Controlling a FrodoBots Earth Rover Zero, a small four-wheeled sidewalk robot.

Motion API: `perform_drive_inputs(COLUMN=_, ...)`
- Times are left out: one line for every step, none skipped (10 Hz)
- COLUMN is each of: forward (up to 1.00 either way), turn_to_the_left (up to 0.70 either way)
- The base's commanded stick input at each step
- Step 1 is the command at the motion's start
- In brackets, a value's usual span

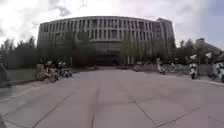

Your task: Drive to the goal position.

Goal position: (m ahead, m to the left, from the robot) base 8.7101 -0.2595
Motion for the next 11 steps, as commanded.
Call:
perform_drive_inputs(forward=0.70, turn_to_the_left=0.00)
perform_drive_inputs(forward=0.70, turn_to_the_left=0.00)
perform_drive_inputs(forward=0.70, turn_to_the_left=0.00)
perform_drive_inputs(forward=0.70, turn_to_the_left=0.00)
perform_drive_inputs(forward=0.70, turn_to_the_left=0.00)
perform_drive_inputs(forward=0.70, turn_to_the_left=0.00)
perform_drive_inputs(forward=0.70, turn_to_the_left=0.00)
perform_drive_inputs(forward=0.70, turn_to_the_left=0.00)
perform_drive_inputs(forward=0.70, turn_to_the_left=0.00)
perform_drive_inputs(forward=0.70, turn_to_the_left=0.00)
perform_drive_inputs(forward=0.70, turn_to_the_left=0.00)
